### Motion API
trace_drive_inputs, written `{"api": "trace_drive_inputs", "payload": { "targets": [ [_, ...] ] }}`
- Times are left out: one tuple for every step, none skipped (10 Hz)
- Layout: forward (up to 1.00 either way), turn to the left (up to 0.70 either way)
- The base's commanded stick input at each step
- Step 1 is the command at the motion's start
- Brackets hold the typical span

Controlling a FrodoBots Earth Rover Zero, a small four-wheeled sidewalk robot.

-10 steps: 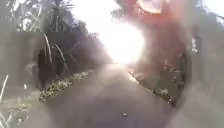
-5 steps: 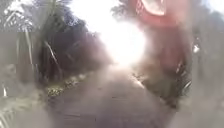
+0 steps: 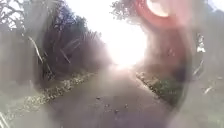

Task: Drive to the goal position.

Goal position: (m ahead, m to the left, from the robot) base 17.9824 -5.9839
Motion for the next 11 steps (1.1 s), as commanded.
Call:
{"api": "trace_drive_inputs", "payload": {
  "targets": [
    [1.00, 0.00],
    [1.00, 0.00],
    [1.00, 0.00],
    [1.00, 0.00],
    [1.00, 0.00],
    [1.00, -0.13],
    [1.00, -0.27],
    [1.00, -0.40],
    [1.00, -0.40],
    [1.00, -0.40],
    [1.00, 0.00]
  ]
}}
